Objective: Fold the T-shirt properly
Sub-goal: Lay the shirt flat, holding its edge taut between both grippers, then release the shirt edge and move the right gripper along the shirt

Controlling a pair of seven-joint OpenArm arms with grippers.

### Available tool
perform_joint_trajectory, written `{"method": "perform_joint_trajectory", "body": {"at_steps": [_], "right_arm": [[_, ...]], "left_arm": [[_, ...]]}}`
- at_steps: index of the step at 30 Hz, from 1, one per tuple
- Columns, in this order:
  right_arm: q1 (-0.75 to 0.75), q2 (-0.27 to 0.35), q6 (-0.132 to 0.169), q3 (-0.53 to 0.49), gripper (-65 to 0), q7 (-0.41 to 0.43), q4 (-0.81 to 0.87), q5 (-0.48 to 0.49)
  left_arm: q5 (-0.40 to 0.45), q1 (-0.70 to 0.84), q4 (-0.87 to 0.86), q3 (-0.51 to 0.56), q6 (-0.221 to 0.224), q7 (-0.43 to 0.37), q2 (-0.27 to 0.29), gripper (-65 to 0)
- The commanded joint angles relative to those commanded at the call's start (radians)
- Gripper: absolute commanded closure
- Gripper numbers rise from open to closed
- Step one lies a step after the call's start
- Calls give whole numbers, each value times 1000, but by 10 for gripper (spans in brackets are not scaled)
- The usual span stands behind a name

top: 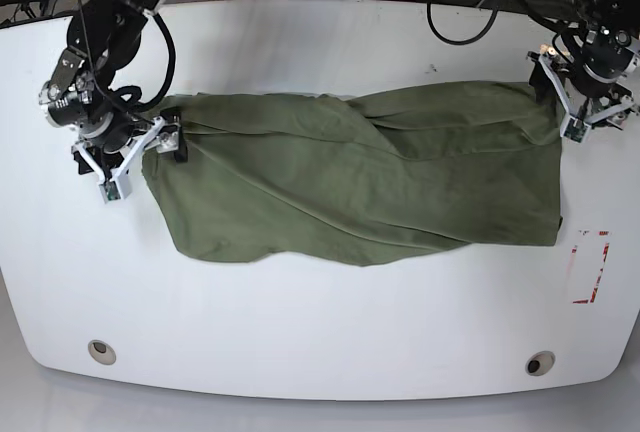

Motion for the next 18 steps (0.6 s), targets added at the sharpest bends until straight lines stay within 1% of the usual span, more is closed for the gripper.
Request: {"method": "perform_joint_trajectory", "body": {"at_steps": [6, 9, 10, 14, 18], "right_arm": [[86, 43, 0, -26, -650, 66, -175, 0], [121, 69, 0, -52, -650, 123, -285, 0], [138, 83, 0, -71, -650, 161, -339, 0], [163, 115, 0, -115, -650, 235, -450, 0], [192, 129, 0, -152, -650, 321, -574, 0]], "left_arm": [[0, -41, -5, -51, 0, 2, 8, -492], [0, -60, -5, -64, 0, 0, 8, -492], [0, -74, -5, -64, 0, 0, 8, -492], [0, -84, -3, -69, 0, 0, 9, -492], [0, -89, -3, -69, 0, 0, 9, -492]]}}
